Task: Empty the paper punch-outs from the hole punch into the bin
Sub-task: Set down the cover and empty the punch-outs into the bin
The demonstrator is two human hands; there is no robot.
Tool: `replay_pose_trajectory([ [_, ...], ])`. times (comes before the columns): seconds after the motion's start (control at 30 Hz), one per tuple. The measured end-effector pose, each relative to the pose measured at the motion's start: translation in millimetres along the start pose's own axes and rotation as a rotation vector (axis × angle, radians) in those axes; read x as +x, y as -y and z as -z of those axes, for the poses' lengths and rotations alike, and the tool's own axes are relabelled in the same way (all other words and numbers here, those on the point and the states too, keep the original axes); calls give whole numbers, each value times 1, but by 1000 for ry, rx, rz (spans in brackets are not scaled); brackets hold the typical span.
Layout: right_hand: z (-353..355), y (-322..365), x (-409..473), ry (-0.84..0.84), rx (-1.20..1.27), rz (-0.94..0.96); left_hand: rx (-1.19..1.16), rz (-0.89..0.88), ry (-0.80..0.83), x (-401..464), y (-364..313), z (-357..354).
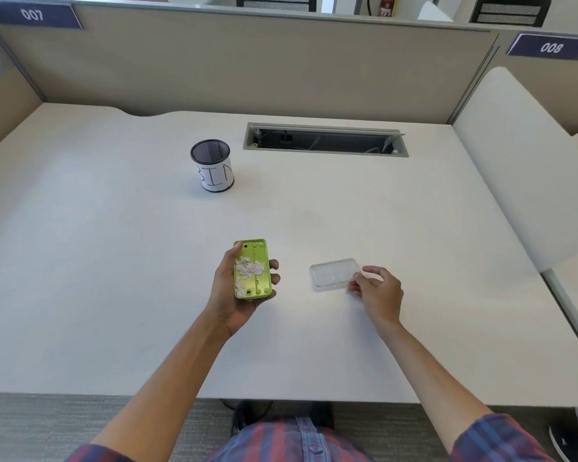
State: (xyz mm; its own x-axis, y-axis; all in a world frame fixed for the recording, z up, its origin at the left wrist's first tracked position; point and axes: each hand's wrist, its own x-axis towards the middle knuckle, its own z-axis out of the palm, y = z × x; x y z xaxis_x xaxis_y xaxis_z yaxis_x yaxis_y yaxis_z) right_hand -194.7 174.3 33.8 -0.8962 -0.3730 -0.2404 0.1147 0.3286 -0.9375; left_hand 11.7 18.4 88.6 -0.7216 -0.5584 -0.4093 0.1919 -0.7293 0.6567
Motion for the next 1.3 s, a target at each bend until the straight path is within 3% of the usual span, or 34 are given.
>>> replay_pose_trajectory([
  [0.27, 3, -2, 4, 22, -234, 116, 53, -18, -13, 5, -3, 2],
  [0.4, -2, 16, -14, 38, -334, 308, 74, -21, -7, 7, -4, 0],
  [0.57, -25, 62, -68, 329, -231, 504, 77, -46, 4, 11, -1, -6],
  [0.7, -41, 82, -97, 431, -364, 638, 102, -69, -3, 16, 4, -16],
  [1.07, -53, 91, -98, 316, -348, 528, 94, -57, 172, 21, 6, -32],
  [1.3, -59, 94, -91, 326, -183, 431, 95, -9, 160, 29, 6, -34],
])
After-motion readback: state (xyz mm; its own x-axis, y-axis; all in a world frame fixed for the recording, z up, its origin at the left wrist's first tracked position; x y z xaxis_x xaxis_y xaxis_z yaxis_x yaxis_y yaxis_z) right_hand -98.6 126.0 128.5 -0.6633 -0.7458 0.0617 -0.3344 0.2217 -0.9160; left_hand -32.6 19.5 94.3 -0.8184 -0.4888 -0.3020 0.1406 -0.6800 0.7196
